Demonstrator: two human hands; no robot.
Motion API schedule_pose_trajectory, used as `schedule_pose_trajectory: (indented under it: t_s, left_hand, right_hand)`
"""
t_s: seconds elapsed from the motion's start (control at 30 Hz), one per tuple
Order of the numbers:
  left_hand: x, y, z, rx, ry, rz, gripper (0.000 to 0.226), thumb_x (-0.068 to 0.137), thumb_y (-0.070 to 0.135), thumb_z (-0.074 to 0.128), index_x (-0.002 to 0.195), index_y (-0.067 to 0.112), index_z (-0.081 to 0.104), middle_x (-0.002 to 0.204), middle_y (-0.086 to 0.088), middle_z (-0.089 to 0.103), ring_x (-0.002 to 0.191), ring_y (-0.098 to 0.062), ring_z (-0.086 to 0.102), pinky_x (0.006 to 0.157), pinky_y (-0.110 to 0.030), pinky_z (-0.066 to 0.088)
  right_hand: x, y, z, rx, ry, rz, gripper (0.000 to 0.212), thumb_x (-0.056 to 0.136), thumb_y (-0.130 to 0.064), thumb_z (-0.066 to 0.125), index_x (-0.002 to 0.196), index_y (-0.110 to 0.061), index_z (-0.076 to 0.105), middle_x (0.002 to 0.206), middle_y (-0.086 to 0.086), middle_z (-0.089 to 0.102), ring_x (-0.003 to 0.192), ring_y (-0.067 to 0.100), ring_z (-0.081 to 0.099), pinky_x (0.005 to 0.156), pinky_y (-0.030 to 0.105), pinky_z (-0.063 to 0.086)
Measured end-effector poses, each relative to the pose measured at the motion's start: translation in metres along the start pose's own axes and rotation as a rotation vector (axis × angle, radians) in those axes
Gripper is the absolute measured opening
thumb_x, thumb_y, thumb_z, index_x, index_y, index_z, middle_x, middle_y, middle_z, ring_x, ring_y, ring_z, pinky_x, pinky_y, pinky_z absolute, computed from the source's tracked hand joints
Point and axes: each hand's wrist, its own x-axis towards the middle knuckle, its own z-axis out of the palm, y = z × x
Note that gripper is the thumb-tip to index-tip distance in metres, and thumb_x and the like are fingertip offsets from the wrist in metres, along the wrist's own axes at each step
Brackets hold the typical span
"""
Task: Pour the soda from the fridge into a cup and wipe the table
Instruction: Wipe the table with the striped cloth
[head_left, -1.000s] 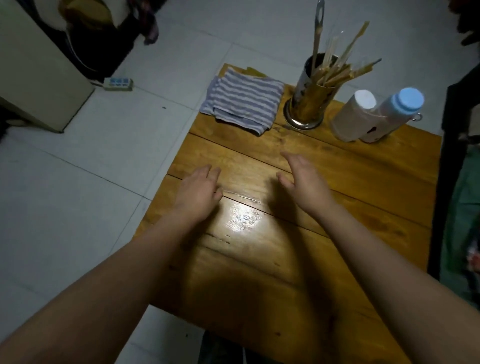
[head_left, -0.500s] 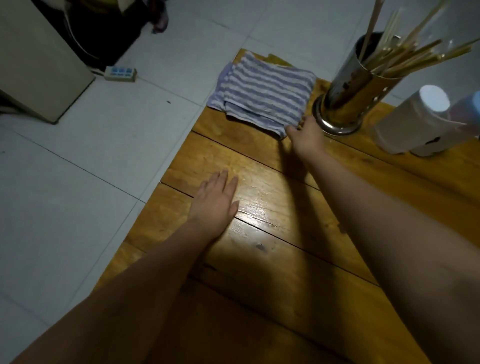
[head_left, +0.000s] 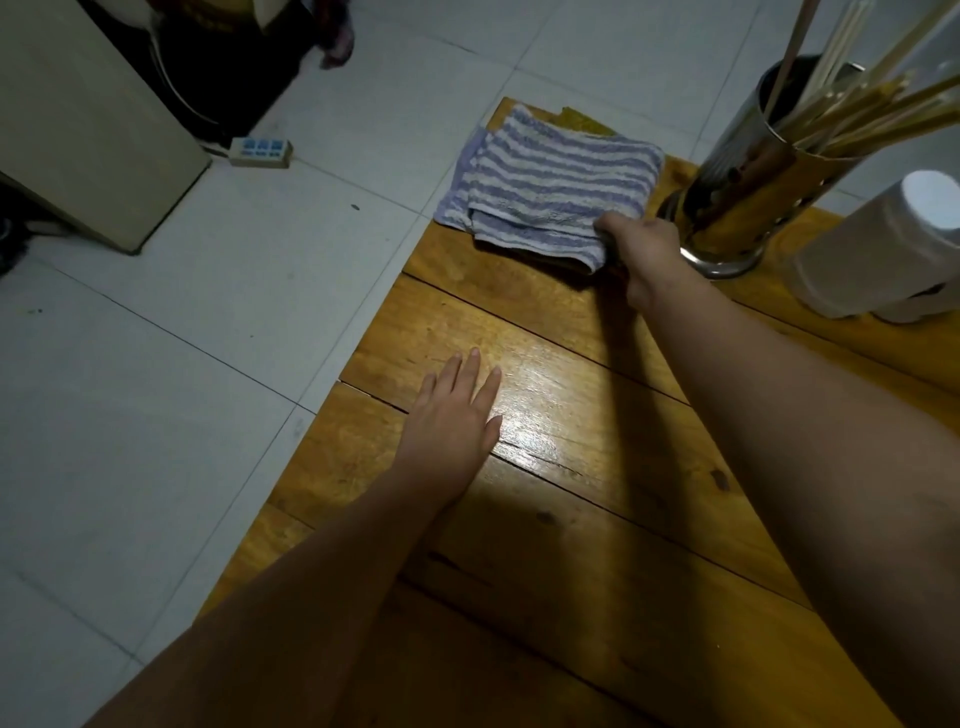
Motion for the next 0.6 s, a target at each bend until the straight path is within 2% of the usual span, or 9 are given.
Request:
schedule_pose_trajectory:
  t_s: [0.03, 0.1, 0.17, 0.3, 0.47, 0.6]
  left_hand:
    - [0.0, 0.0, 0.0, 0.002, 0.0, -0.002, 0.056, 0.099, 0.039, 0.026, 0.148, 0.021, 0.007, 0.158, -0.009, 0.003, 0.145, -0.025, 0.002, 0.118, -0.041, 0.01]
    - [-0.001, 0.002, -0.001, 0.011, -0.005, -0.005, 0.056, 0.099, 0.039, 0.025, 0.148, 0.02, 0.005, 0.158, -0.009, 0.002, 0.145, -0.025, 0.001, 0.118, -0.041, 0.009]
    - [-0.002, 0.005, -0.002, 0.021, -0.019, -0.015, 0.057, 0.099, 0.039, 0.024, 0.148, 0.019, 0.003, 0.158, -0.01, 0.0, 0.145, -0.026, -0.001, 0.118, -0.042, 0.008]
    - [-0.009, 0.013, -0.006, 0.008, -0.039, -0.041, 0.059, 0.098, 0.042, 0.024, 0.148, 0.019, 0.001, 0.157, -0.011, 0.001, 0.145, -0.027, 0.001, 0.118, -0.042, 0.011]
    - [-0.037, 0.032, -0.008, -0.039, -0.042, -0.008, 0.056, 0.098, 0.04, 0.026, 0.148, 0.02, 0.008, 0.157, -0.011, 0.007, 0.144, -0.026, 0.007, 0.117, -0.042, 0.012]
    - [-0.059, 0.045, 0.003, -0.046, -0.074, 0.019, 0.056, 0.098, 0.038, 0.029, 0.147, 0.019, 0.011, 0.157, -0.01, 0.008, 0.144, -0.026, 0.006, 0.117, -0.041, 0.014]
  right_hand:
    - [-0.003, -0.002, 0.001, 0.038, -0.018, -0.014, 0.044, 0.078, -0.015, 0.065, 0.118, -0.004, 0.051, 0.11, 0.009, 0.061, 0.089, 0.02, 0.061, 0.069, 0.027, 0.054]
    - [-0.012, -0.008, 0.004, 0.153, -0.074, -0.044, 0.03, 0.081, -0.01, 0.061, 0.109, -0.007, 0.052, 0.098, 0.007, 0.061, 0.084, 0.02, 0.061, 0.066, 0.027, 0.053]
    - [-0.024, -0.017, 0.006, 0.258, -0.119, -0.078, 0.017, 0.082, -0.006, 0.058, 0.097, -0.011, 0.052, 0.09, 0.006, 0.061, 0.084, 0.022, 0.062, 0.071, 0.033, 0.055]
    - [-0.054, -0.028, -0.001, 0.364, -0.181, -0.128, 0.015, 0.081, 0.0, 0.054, 0.092, -0.011, 0.054, 0.087, 0.01, 0.062, 0.084, 0.027, 0.063, 0.081, 0.044, 0.053]
    - [-0.101, -0.021, -0.036, 0.323, -0.212, -0.164, 0.016, 0.082, 0.0, 0.051, 0.091, -0.013, 0.054, 0.08, 0.005, 0.06, 0.072, 0.017, 0.062, 0.067, 0.03, 0.053]
    - [-0.127, 0.004, -0.073, 0.294, -0.188, -0.131, 0.017, 0.082, 0.001, 0.049, 0.09, -0.013, 0.054, 0.078, 0.003, 0.06, 0.067, 0.013, 0.061, 0.06, 0.025, 0.051]
